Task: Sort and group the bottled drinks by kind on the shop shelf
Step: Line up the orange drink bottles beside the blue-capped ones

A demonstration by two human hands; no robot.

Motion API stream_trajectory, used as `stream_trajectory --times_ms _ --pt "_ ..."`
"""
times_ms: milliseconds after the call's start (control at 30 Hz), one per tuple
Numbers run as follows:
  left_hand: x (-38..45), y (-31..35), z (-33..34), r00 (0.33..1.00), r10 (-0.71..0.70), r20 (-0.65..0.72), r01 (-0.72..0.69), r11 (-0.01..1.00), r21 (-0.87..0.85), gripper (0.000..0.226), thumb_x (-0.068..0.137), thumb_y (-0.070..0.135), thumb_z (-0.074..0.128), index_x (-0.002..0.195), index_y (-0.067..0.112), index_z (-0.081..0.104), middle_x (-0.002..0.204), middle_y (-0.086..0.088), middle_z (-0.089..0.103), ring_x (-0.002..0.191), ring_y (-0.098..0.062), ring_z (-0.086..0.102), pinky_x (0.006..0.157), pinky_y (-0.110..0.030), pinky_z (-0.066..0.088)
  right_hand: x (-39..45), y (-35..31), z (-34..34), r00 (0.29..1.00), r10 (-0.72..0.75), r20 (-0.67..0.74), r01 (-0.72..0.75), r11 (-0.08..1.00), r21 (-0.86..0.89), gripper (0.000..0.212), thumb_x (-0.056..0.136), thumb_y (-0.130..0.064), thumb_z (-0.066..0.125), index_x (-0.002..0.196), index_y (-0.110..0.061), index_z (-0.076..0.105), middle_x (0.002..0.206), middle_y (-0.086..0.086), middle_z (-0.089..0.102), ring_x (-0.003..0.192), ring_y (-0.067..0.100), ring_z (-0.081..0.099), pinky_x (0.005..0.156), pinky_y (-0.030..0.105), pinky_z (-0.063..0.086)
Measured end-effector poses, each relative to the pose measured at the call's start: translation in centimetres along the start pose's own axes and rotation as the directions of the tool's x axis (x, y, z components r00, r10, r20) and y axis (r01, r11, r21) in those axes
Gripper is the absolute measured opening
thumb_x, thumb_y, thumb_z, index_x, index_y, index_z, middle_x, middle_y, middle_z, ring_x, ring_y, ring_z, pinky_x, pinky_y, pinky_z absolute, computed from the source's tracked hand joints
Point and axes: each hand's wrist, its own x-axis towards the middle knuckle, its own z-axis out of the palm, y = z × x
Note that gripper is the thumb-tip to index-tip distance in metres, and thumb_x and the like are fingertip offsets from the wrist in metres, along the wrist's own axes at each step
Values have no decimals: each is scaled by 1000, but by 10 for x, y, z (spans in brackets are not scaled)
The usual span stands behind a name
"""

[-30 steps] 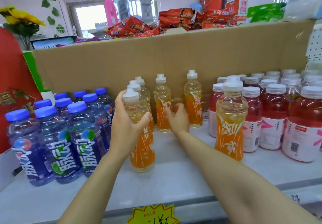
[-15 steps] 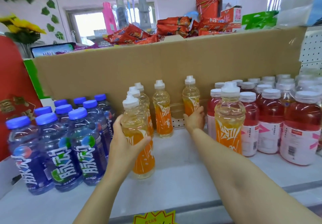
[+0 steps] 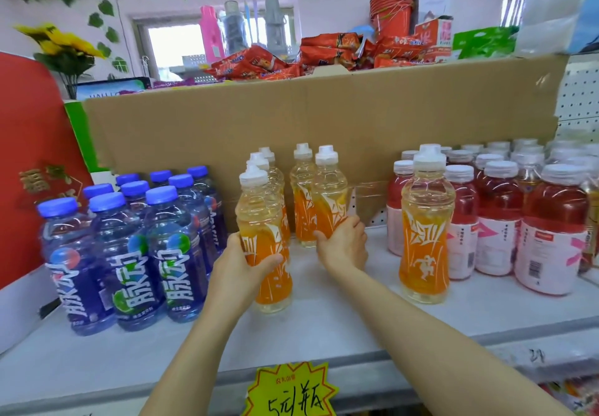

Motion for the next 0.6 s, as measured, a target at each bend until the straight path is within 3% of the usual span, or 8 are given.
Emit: stream_trajectory --times_ms 167,600 --pt "0 5 5 1000 3 -20 -3 1000 -3 63 87 39 75 139 23 43 136 -1 59 122 -24 59 100 -48 52 -4 -10 6 992 -100 80 99 995 18 66 87 -44 71 133 -12 38 139 10 48 129 30 47 94 44 46" --pt "7 3 18 997 23 -80 -21 999 23 58 88 39 74 136 24 45 133 -1 60 120 -23 59 101 -48 51 4 -11 17 979 -150 138 144 988 49 63 90 -43 67 135 -11 37 140 10 47 130 30 46 97 42 45"
